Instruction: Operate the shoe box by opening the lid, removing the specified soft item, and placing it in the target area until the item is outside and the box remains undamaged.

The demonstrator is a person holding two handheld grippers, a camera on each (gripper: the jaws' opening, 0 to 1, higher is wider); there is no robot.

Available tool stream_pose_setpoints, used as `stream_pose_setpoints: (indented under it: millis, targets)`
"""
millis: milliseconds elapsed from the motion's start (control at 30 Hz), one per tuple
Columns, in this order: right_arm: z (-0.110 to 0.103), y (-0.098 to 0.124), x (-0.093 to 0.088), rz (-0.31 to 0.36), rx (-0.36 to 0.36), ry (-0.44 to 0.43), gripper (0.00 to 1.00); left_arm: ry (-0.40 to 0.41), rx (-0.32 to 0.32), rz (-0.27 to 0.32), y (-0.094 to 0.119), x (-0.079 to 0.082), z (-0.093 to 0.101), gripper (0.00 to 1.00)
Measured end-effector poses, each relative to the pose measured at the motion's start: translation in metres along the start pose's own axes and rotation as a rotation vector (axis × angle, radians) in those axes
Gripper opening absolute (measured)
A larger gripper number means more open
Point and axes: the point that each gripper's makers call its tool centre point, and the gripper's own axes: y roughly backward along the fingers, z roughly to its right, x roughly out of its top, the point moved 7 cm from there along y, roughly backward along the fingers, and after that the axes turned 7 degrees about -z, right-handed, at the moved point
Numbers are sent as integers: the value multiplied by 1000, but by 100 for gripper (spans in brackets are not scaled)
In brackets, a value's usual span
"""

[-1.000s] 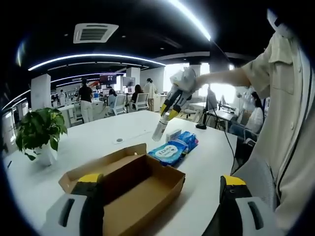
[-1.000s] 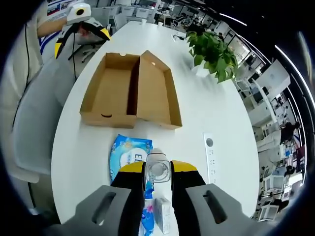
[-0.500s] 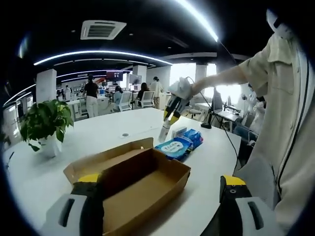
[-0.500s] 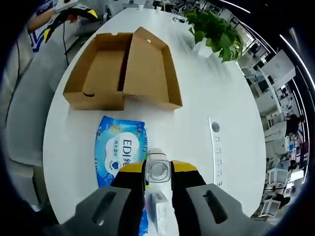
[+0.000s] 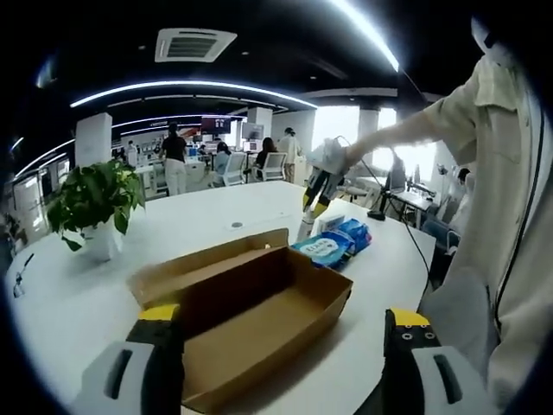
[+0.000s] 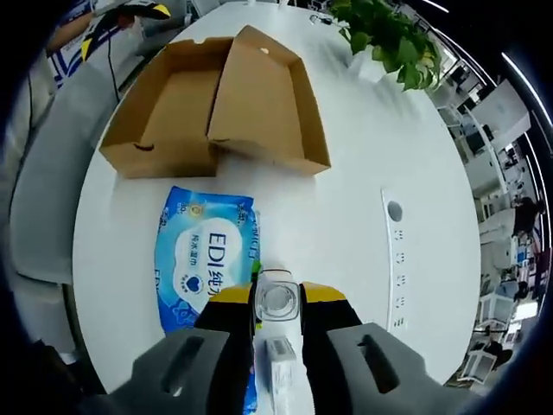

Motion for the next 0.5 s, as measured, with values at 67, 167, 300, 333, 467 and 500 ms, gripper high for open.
stream_pose_setpoints:
  millis: [67,167,300,333,467,500]
  targets:
    - [1,-1,0,-2,3,7,17,8,7,2,0,-1,-1,98]
    - [1,-1,0,-6,4,13,17,15,14,-4,0,-4,-3,97]
    - [4,-2,0,-7,9,11,17,18,20,-2,1,-3,-3,97]
    - [5,-2,0,-6,13,10,17,20,22,0,1,-3,-3,97]
    - [7,-3,1,-7,-1,21,19,21,28,8,2,0,-4,97]
    - [7,-2,1,-7,-4,20,20,21,28,10,2,1,-4,97]
